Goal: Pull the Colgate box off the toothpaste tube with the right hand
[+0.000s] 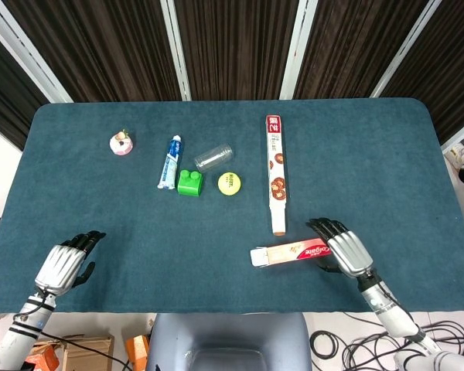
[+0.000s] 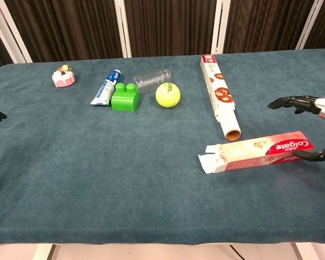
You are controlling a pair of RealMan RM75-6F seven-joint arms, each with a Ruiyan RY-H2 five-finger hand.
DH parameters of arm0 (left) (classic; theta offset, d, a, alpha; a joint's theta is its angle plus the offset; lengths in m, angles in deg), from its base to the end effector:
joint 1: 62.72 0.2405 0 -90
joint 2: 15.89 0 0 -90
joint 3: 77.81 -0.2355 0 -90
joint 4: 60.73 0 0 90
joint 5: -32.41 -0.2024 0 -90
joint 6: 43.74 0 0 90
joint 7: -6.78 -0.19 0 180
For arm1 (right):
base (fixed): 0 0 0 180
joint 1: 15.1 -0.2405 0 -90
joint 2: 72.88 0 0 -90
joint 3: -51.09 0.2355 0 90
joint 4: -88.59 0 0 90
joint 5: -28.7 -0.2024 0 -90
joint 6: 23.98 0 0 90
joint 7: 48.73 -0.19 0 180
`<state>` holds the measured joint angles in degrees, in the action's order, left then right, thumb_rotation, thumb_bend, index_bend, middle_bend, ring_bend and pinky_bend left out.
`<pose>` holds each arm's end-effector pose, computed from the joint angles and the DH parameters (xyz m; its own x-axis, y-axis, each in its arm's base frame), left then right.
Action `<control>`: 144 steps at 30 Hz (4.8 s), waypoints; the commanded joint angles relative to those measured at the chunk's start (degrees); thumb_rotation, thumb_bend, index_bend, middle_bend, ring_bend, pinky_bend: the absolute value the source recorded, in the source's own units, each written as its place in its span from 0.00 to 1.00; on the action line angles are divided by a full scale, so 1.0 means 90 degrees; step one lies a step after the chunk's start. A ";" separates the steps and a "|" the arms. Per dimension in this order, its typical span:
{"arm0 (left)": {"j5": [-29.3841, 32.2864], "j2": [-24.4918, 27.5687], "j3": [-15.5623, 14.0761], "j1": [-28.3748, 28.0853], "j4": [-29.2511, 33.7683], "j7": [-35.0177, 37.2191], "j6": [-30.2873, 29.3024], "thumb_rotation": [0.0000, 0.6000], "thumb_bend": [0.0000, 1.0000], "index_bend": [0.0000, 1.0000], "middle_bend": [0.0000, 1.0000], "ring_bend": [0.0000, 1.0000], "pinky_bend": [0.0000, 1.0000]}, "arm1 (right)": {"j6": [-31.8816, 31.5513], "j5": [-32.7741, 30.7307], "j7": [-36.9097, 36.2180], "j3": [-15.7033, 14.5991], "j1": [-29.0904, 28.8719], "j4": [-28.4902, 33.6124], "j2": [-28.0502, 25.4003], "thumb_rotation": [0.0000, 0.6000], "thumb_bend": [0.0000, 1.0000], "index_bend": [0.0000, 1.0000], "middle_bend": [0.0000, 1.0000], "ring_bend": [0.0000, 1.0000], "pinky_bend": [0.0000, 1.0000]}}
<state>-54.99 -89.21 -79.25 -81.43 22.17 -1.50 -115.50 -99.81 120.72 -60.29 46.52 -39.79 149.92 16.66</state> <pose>-0.2663 0.2736 0.0675 0.5779 0.1621 0.7998 0.8043 -0.2794 -0.5245 -0.2497 -0.2974 0.0078 0.4013 -0.1674 0.9005 -0.8604 -0.4060 0.3079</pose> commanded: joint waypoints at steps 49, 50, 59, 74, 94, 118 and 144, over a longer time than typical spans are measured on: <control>-0.0162 -0.0045 -0.0107 -0.0126 0.0030 -0.0073 0.0295 1.00 0.46 0.20 0.20 0.24 0.52 | -0.0762 0.0602 0.0899 0.0358 0.0069 -0.0945 0.0514 1.00 0.43 0.63 0.58 0.53 0.53; -0.0156 -0.0046 -0.0107 -0.0128 0.0033 -0.0074 0.0306 1.00 0.46 0.20 0.20 0.24 0.52 | -0.0909 0.0758 0.0844 0.0313 0.0036 -0.0957 0.0423 1.00 0.43 0.63 0.58 0.53 0.53; -0.0135 -0.0025 -0.0112 -0.0144 0.0072 -0.0077 0.0353 1.00 0.46 0.20 0.20 0.24 0.52 | -0.1259 0.1735 0.1647 -0.0190 -0.0151 -0.0764 -0.0539 1.00 0.43 0.57 0.58 0.49 0.52; -0.0092 -0.0004 -0.0121 -0.0175 0.0120 -0.0106 0.0445 1.00 0.46 0.20 0.20 0.24 0.52 | -0.2004 0.2527 0.4164 -0.0257 0.0046 -0.1029 -0.1116 1.00 0.43 0.55 0.57 0.46 0.47; -0.0025 -0.0023 -0.0122 -0.0220 0.0142 -0.0180 0.0563 1.00 0.46 0.20 0.20 0.24 0.52 | -0.2893 0.1575 0.2862 0.0240 0.0751 -0.0638 -0.1993 1.00 0.43 0.54 0.57 0.45 0.47; -0.0069 -0.0029 -0.0153 -0.0228 0.0140 -0.0228 0.0541 1.00 0.46 0.20 0.20 0.24 0.52 | -0.0359 0.0277 -0.0731 0.0303 0.0418 -0.2053 0.0234 1.00 0.43 0.34 0.42 0.37 0.39; -0.0134 0.0071 -0.0148 -0.0155 0.0236 -0.0143 0.0333 1.00 0.46 0.20 0.20 0.24 0.52 | -0.1809 0.0459 -0.0511 0.0384 0.0926 -0.1031 -0.0263 1.00 0.24 0.00 0.00 0.01 0.17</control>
<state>-55.90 -88.81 -80.60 -83.07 24.09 -3.01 -111.96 -110.08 123.80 -64.21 49.18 -33.24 134.89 16.39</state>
